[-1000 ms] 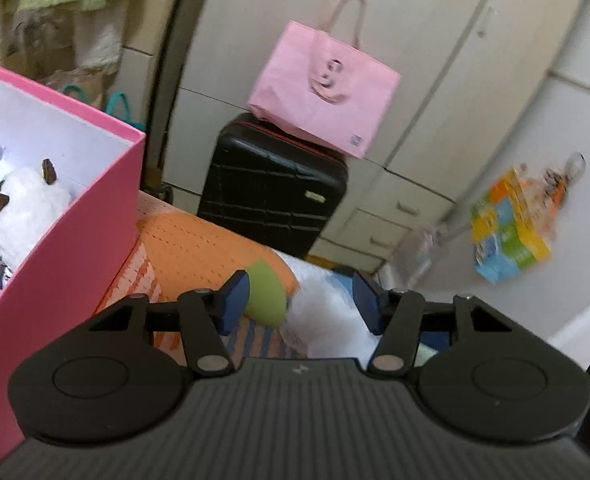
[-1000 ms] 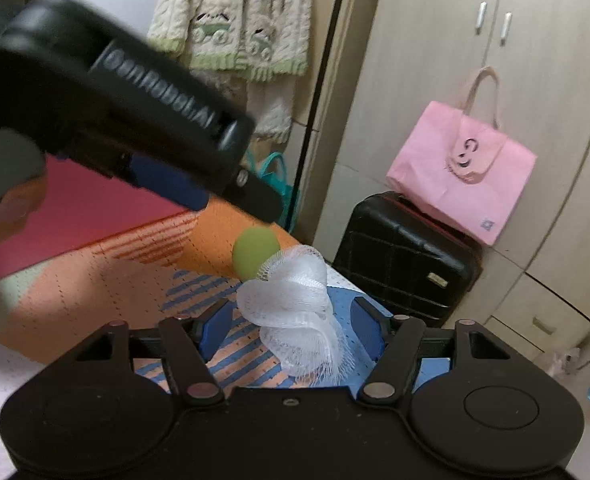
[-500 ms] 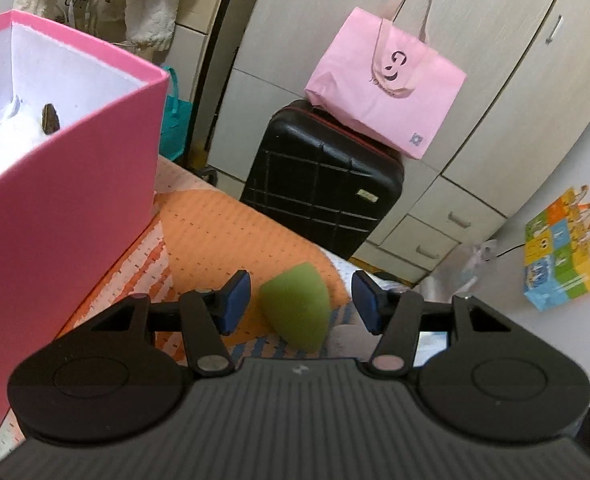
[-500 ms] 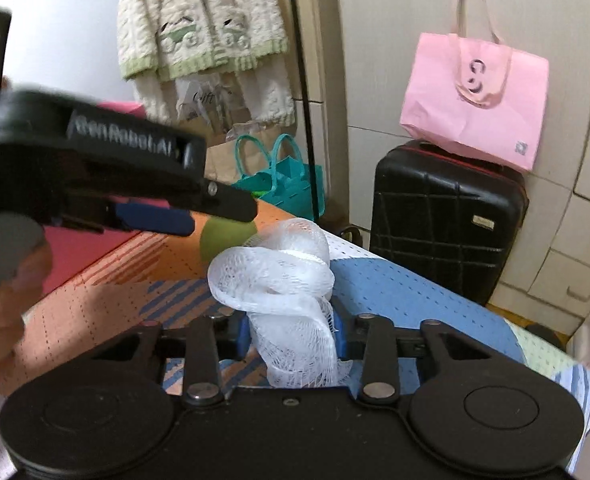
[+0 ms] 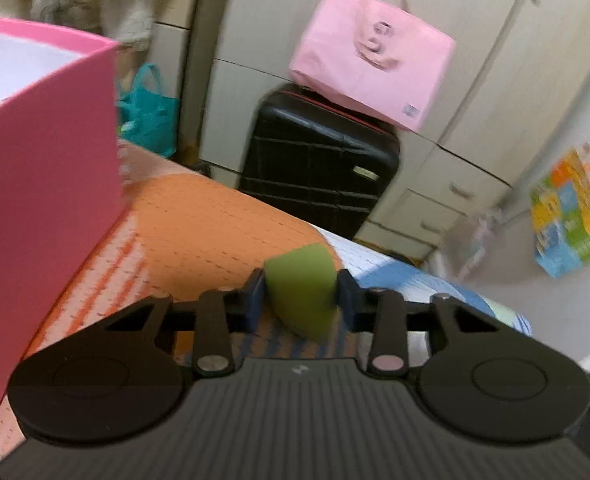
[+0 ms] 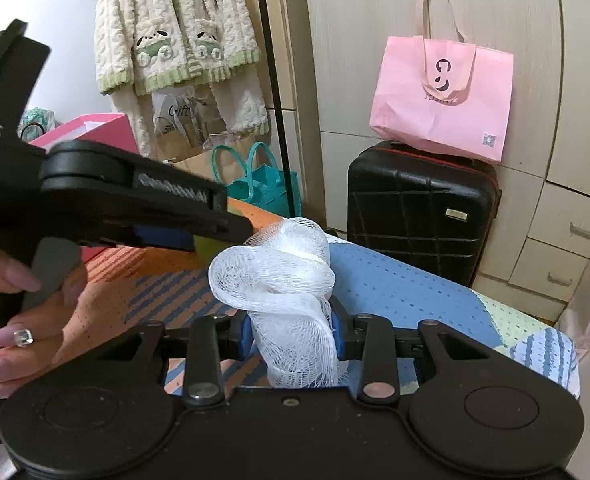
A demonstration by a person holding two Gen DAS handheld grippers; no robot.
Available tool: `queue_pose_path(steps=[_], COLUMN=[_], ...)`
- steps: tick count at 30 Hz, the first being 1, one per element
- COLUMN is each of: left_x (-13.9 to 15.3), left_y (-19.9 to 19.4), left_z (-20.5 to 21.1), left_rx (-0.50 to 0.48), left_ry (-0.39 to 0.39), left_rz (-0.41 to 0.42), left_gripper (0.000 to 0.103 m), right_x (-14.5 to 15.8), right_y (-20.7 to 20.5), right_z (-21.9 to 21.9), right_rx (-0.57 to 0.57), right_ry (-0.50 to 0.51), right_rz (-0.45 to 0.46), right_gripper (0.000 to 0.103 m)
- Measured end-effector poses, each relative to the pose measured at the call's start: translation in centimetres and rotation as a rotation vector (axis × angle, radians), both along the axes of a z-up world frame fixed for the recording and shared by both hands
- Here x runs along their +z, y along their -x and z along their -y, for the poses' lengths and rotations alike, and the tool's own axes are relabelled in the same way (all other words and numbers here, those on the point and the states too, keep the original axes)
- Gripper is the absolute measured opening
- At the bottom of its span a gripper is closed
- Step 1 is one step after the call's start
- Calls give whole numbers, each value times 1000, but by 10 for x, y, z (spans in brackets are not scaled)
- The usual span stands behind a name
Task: Organize soft objects
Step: 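Close the left gripper on the green sponge while the right gripper grasps the white mesh puff, then lift and carry the sponge with the left gripper over the box while the right gripper carries the puff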
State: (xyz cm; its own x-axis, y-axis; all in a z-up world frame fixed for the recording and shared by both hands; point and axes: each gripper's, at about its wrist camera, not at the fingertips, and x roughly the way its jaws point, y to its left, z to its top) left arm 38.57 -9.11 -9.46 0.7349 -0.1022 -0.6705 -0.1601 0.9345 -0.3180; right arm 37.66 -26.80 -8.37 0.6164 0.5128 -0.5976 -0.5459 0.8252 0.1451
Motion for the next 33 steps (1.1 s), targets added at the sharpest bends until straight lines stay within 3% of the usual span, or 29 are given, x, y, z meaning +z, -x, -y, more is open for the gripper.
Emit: queue_pose_path(steps=[6, 15, 19, 23, 33], left_x=[4, 7, 13, 22, 34], left_y=[11, 53, 76, 98, 143], left_z=[-2, -5, -4, -10, -23], left_rx=[-19, -130, -162, -187, -257], left_ry=[7, 19, 0, 33, 23], left_rz=[4, -14, 20, 59, 91], left_gripper=[35, 35, 35, 35, 35], right_x=[4, 5, 9, 12, 23], right_y=[8, 37, 59, 84, 131], right_z=[1, 0, -3, -11, -4], right_rx=[-17, -47, -70, -86, -142], right_ry=[0, 59, 87, 164, 126], right_rz=[-5, -26, -26, 8, -1], right_gripper=[40, 40, 40, 40, 40])
